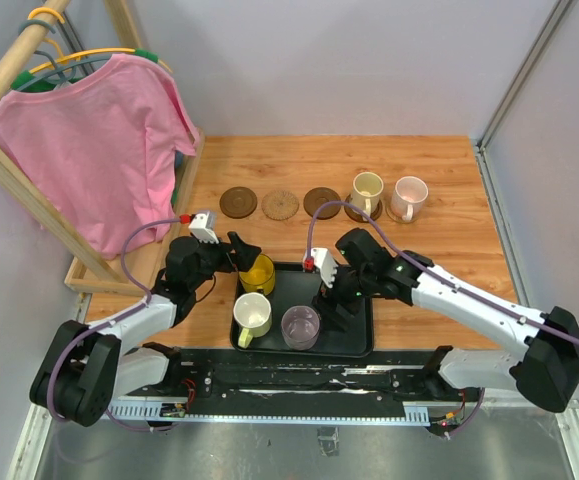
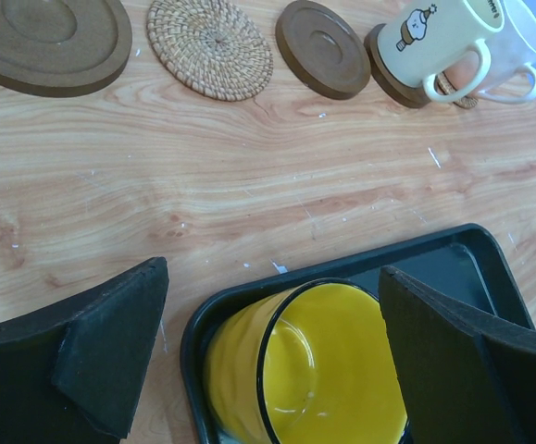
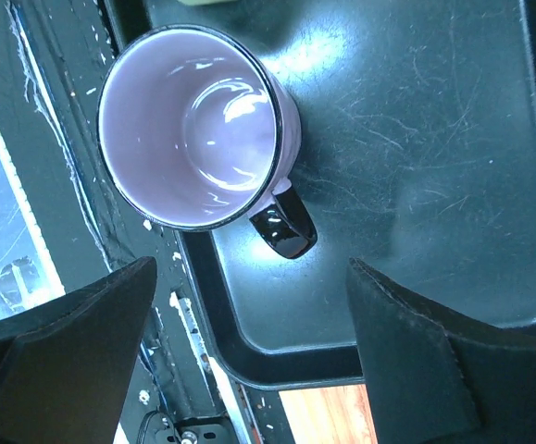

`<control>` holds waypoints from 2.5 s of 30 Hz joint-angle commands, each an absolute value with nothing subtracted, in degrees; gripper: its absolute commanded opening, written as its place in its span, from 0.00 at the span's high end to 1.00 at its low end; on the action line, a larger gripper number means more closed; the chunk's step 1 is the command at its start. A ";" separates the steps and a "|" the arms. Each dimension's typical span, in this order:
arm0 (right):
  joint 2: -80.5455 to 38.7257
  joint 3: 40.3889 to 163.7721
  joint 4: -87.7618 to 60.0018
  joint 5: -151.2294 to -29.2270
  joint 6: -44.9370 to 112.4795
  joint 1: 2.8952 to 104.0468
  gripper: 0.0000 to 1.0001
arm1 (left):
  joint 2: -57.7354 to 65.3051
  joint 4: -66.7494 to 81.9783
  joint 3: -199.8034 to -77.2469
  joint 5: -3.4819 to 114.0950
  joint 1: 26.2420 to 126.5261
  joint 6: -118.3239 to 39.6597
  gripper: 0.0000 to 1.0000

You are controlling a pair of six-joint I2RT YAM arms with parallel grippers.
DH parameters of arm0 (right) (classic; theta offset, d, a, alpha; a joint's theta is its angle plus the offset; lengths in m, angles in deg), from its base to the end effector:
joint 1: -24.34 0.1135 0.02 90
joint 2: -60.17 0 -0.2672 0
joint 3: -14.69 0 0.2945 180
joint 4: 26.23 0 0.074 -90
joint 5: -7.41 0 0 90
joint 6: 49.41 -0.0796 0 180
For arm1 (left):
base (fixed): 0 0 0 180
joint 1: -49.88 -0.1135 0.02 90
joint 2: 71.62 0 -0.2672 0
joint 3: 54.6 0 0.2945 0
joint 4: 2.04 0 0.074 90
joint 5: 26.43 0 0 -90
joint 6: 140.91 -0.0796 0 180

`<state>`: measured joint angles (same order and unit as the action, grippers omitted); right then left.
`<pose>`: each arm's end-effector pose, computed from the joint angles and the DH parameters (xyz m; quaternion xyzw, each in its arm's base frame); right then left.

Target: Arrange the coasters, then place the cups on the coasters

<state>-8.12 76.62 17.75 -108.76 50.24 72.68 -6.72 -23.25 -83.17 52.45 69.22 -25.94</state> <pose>0.1776 0.2525 0.2172 -0.5113 0.7642 0.3104 0.2412 0.2693 -0.1108 0.1413 0.0200 0.7922 -0.2994 0.5314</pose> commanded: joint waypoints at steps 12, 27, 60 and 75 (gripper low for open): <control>-15.64 77.67 19.25 -111.70 54.05 74.46 0.16 | -9.42 -23.07 -82.66 52.58 69.60 -25.77 0.00; -19.47 80.35 18.40 -113.64 56.14 74.47 0.17 | -9.04 -23.49 -82.55 52.67 69.66 -25.57 0.00; -19.28 77.82 18.20 -113.25 49.49 78.70 0.57 | -9.84 -23.51 -81.13 51.99 69.66 -25.16 0.00; -22.16 76.66 12.17 -106.18 44.45 83.55 0.26 | -11.18 -23.42 -80.15 51.72 69.63 -24.41 0.00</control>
<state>-20.54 76.60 14.21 -108.30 45.84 82.08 -10.52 -22.75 -80.68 52.28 69.22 -24.85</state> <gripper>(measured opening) 0.738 0.994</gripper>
